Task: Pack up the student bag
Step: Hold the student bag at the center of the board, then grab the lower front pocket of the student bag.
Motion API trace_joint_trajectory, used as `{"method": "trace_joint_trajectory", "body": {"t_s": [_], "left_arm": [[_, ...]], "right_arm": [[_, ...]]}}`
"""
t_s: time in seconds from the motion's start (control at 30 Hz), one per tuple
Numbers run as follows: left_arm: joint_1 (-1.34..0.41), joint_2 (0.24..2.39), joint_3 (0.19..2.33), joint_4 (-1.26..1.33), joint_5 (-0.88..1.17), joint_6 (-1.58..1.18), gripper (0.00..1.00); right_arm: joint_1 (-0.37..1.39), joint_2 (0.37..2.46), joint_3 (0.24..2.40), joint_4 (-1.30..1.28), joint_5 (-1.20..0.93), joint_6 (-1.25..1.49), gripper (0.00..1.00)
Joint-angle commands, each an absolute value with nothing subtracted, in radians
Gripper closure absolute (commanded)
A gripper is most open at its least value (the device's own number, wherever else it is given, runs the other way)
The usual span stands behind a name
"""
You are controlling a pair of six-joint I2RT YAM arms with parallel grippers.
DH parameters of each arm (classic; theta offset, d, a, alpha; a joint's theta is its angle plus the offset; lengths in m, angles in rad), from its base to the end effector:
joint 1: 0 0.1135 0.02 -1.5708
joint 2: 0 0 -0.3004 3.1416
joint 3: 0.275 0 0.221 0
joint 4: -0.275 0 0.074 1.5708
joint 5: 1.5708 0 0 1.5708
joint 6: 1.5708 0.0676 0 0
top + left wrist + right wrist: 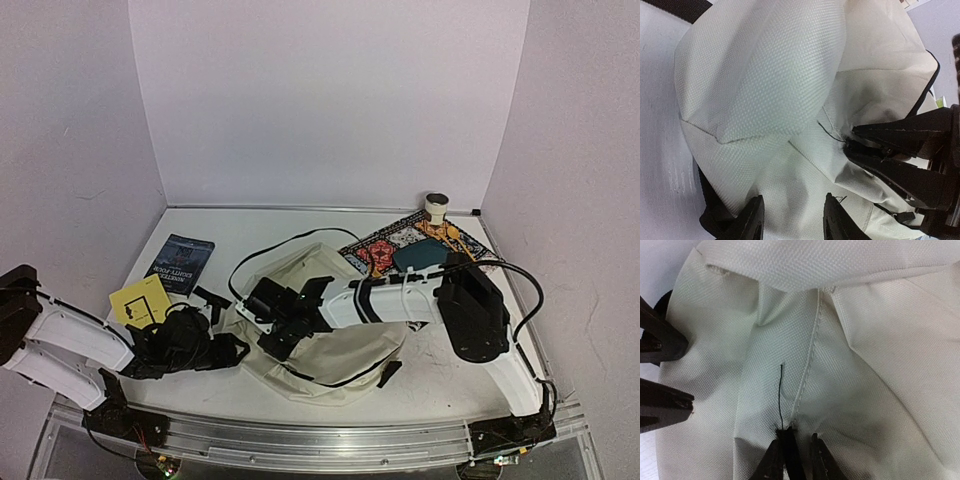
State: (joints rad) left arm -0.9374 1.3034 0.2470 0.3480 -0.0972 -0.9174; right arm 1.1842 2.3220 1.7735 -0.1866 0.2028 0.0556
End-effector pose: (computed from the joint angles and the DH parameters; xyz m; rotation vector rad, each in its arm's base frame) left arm 0.1265 -0.1612 0.1557 -0.0300 2.4263 -0.8222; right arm 0.2169 0.4967 0.1793 -1.1519 2.0158 0.4062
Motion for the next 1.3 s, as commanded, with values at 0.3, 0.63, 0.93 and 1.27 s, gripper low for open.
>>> {"method": "trace_joint_trajectory", "body": {"t_s": [0.3, 0.63, 0.93, 1.27], "left_arm": [[-0.955, 1.39, 0.256, 0.331, -0.119, -0.93, 0.6], [-0.956, 1.381, 0.216, 0.33, -0.131, -0.949, 0.7], [-0.956, 1.381, 0.215, 0.33, -0.129, -0.944, 0.78], [-0.956, 1.397, 0.155, 0.33, -0.12, -0.988, 1.0]], "right_arm": [[1.187, 2.199, 1.752, -0.293, 0.287, 0.081, 0.99], [1.186, 2.186, 1.741, -0.291, 0.266, 0.077, 0.97], [1.186, 2.194, 1.735, -0.288, 0.273, 0.081, 1.0], [1.156, 2.08, 1.672, -0.271, 0.344, 0.135, 1.0]]}}
